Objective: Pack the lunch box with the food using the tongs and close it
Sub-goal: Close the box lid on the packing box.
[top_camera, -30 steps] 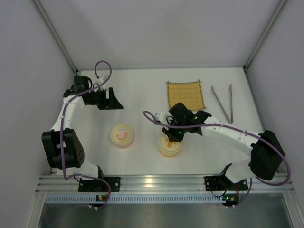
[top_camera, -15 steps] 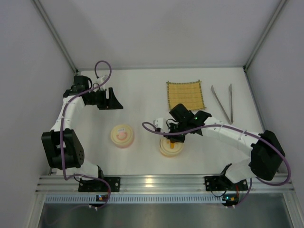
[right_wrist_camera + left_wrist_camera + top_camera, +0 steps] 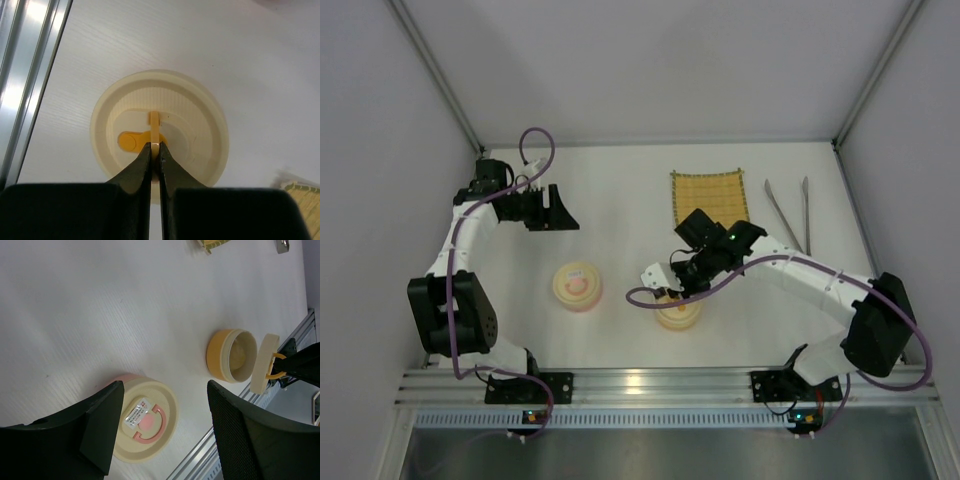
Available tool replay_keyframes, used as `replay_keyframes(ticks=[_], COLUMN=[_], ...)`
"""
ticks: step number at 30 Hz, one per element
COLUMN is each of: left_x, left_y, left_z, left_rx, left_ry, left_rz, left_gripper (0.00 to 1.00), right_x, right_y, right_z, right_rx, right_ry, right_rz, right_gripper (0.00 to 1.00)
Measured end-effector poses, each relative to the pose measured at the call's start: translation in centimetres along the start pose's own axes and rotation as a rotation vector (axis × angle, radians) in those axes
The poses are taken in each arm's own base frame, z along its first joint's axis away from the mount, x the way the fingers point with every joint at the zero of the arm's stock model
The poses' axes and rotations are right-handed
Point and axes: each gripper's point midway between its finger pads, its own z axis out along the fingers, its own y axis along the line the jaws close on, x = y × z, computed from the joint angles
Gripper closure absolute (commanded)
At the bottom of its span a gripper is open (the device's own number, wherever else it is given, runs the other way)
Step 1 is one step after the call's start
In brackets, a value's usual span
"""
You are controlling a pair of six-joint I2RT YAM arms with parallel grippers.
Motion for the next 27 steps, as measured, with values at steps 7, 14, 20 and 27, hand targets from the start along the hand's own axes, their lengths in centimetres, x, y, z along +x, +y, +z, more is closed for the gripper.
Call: replay_keyframes(ticks=[7, 14, 20, 27], left_x=[0.0, 0.0, 0.0, 0.0], left_y=[0.0, -0.2, -0.5, -0.6], left_z=[0.0, 0.0, 0.0, 0.0], left_rx=[0.002, 0.013, 0.031, 0.038], left_ry=[0.0, -0.001, -0.001, -0.001], left_rz=[-0.001, -0.001, -0.002, -0.003], left_gripper=[0.28, 0.28, 0.22, 0.08], right_x=[0.4, 1.3, 2.1, 2.4], right_y=[0.4, 0.6, 1.0, 0.2], right_z=[0.3, 0.5, 0.8, 1.2], right_rx=[-0.111, -0.213, -0.26, -0.273], right_ry=[0.035, 0.089, 0.122, 0.141], right_rz=[-0.118, -0.158, -0.165, -0.192], right_gripper=[1.0, 1.0, 1.0, 1.0])
